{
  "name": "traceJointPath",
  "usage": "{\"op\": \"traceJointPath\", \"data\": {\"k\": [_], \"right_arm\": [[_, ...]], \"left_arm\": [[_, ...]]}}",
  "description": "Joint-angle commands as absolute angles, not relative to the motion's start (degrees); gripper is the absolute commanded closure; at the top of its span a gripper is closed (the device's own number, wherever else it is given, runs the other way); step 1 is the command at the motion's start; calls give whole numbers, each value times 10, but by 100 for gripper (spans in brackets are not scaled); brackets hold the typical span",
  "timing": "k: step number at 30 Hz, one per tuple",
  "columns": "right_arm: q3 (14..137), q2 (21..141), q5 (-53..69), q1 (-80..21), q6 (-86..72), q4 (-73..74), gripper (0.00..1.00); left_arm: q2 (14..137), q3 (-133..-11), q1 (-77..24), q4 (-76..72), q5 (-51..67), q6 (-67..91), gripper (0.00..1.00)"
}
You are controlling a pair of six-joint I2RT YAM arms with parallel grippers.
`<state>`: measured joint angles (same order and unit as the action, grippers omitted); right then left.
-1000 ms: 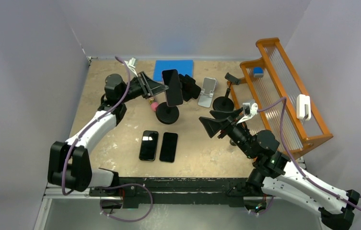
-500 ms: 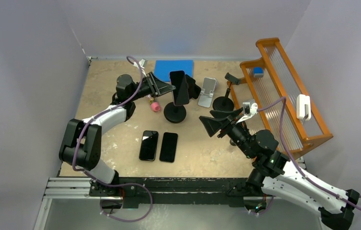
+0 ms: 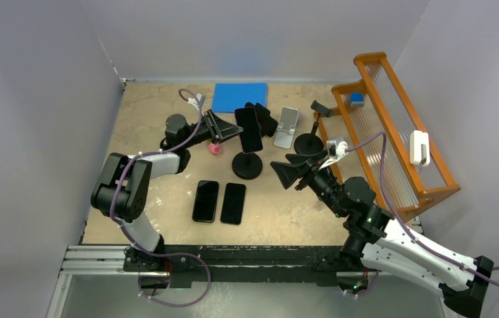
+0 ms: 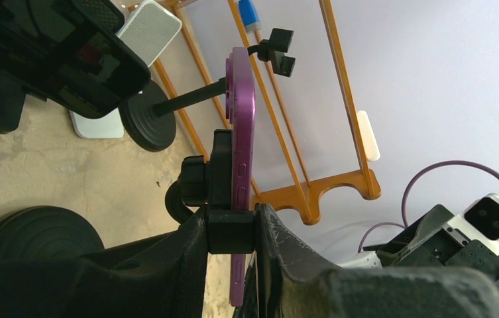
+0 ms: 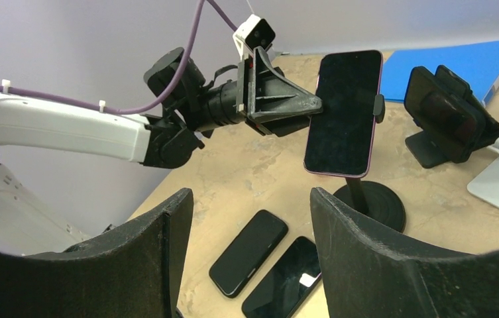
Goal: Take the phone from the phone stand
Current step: Place the phone stand with the phone at the center of the board.
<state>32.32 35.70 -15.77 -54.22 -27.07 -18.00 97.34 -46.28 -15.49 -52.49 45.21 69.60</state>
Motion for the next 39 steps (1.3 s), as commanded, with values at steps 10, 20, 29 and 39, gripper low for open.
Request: {"op": "traceJointPath", "data": {"k": [10, 20, 29, 39], "right_arm": [[322, 351, -167, -543, -279, -214, 33], [322, 351, -166, -543, -281, -214, 33], [323, 352, -169, -543, -283, -204, 33], [322, 355, -173, -543, -286, -196, 33]], "left_arm": [[957, -447, -156, -604, 453, 699, 100], [907, -472, -154, -431, 433, 596, 89], [890, -470, -145, -392, 437, 572, 71], [861, -461, -137, -360, 437, 557, 48]]}}
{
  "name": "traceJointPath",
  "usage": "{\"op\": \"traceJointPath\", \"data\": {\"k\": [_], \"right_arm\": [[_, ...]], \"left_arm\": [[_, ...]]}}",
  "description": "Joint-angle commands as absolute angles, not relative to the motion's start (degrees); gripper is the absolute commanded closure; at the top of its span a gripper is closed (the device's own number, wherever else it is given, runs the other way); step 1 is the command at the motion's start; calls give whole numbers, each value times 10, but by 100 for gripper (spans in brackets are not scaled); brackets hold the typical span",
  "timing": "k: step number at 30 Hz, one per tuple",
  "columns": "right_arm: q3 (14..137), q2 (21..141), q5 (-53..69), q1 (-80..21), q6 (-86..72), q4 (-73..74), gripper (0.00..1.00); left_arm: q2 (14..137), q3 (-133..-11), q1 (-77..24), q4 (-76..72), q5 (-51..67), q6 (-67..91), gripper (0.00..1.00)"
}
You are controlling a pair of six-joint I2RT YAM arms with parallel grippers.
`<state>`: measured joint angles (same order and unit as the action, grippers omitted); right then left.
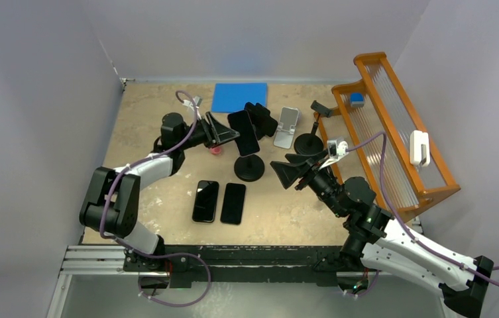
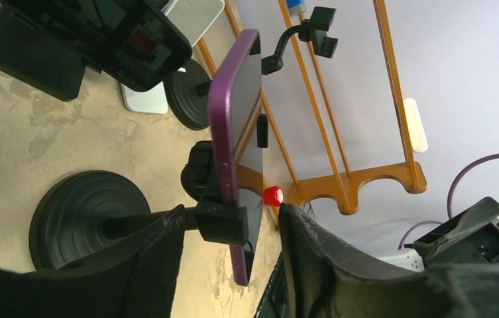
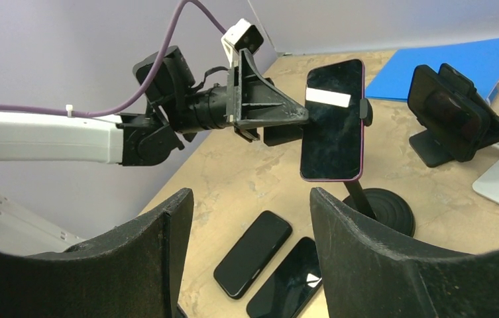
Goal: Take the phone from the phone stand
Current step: Place the phone stand with the phone at the center of the board, then remove the phone from the phone stand.
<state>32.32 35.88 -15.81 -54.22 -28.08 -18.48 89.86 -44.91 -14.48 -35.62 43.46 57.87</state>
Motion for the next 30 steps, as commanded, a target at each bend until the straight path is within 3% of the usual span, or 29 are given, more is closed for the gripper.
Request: {"op": "traceJointPath", "data": {"k": [1, 6, 10, 13, 20, 25, 30], "right_arm": [[323, 356, -174, -543, -286, -193, 33], [336, 375, -180, -543, -312, -163, 24], [371, 415, -232, -543, -365, -128, 2], [402, 450, -264, -542, -402, -109, 1], [444, 507, -271, -542, -327, -202, 1], [632, 647, -275, -541, -265, -87, 1], [704, 735, -232, -499, -244, -26, 1]], "left_arm": [[854, -461, -133, -351, 435, 554, 44], [789, -454, -90, -279, 429, 544, 28], [736, -465, -47, -193, 420, 525, 22], [701, -486, -44, -121, 379, 492, 19], [689, -589, -50, 30, 261, 460, 16], [692, -647, -67, 74, 155, 426, 15], [682, -615, -70, 27, 151, 392, 13]]}}
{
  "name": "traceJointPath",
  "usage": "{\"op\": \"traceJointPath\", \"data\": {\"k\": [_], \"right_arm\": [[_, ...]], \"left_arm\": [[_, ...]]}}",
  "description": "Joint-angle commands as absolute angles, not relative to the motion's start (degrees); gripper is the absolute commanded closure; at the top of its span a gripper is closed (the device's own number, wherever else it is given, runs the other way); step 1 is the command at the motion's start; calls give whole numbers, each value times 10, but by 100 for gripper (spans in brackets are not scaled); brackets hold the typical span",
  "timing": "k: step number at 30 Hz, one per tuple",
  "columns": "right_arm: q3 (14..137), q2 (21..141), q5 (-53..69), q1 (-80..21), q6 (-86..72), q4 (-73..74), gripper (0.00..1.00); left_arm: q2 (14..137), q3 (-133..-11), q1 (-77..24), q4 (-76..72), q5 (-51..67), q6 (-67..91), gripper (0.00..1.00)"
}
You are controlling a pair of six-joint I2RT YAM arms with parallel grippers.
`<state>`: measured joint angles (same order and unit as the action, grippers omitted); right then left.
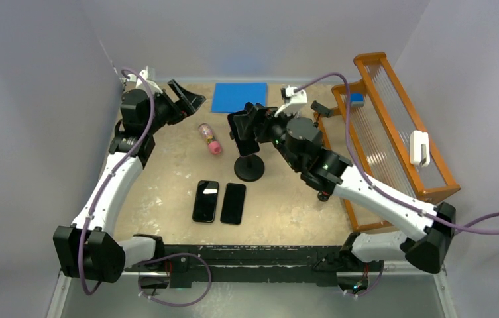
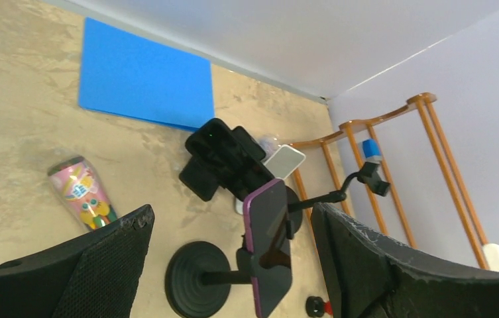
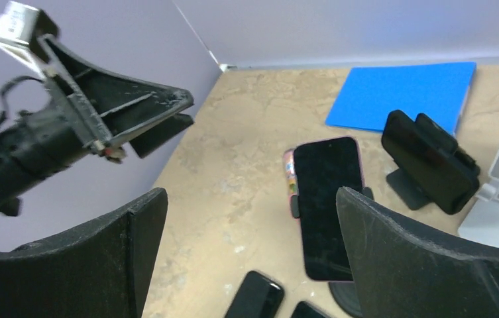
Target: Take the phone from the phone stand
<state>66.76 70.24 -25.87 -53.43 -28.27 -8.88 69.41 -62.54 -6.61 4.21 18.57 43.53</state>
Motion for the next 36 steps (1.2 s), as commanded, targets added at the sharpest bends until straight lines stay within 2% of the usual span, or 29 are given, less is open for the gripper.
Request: {"op": "traceJointPath", "data": {"k": [1, 6, 14, 22, 36], "right_arm": [[704, 738, -213, -489, -241, -22, 1], [683, 738, -167, -463, -222, -8, 1], [690, 785, -134, -461, -205, 29, 1], [711, 825, -148, -459, -202, 45, 1], [715, 844, -82, -451, -201, 37, 1]], "left_arm": [[681, -604, -71, 16, 167, 387, 13], [679, -550, -71, -59, 274, 372, 13], [697, -511, -67, -113, 379, 375, 16], [662, -482, -69, -124, 390, 380, 16], [651, -477, -83, -125, 392, 368, 18]]}}
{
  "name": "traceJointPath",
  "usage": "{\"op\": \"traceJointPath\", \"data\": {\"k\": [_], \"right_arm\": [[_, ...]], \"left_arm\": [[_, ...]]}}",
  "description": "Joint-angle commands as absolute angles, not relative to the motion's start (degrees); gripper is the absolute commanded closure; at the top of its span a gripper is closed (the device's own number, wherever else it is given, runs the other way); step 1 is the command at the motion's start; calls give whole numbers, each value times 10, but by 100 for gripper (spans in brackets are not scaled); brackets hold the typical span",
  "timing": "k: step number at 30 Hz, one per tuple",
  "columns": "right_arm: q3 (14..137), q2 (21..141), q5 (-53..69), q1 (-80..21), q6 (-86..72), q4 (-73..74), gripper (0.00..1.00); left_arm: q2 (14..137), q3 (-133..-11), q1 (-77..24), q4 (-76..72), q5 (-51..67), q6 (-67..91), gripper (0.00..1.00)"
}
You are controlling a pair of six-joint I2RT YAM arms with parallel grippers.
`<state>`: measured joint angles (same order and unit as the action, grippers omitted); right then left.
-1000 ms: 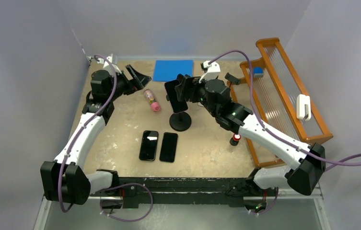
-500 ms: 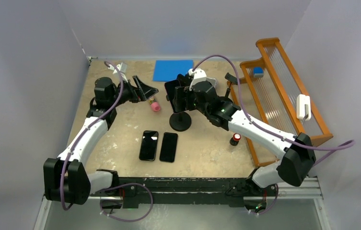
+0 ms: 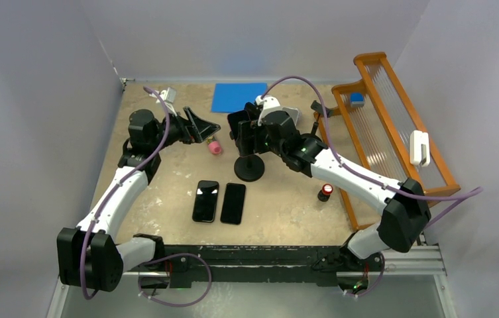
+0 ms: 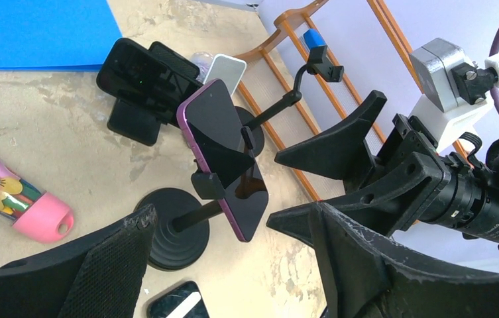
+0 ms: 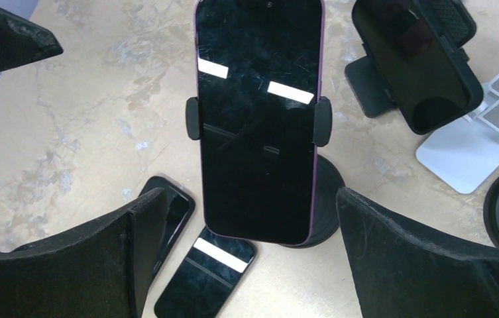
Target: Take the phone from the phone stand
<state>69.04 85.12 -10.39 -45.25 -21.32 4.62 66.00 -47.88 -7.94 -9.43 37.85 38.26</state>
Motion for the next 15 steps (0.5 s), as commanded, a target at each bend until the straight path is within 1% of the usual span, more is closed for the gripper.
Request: {"op": "traceJointPath", "data": {"k": [1, 15], "right_arm": [[714, 845, -78, -450, -199, 37, 1], [735, 875, -133, -451, -173, 51, 1]], "left_arm": [[652, -477, -83, -126, 394, 368, 18], [672, -479, -90, -132, 417, 370, 19]]}}
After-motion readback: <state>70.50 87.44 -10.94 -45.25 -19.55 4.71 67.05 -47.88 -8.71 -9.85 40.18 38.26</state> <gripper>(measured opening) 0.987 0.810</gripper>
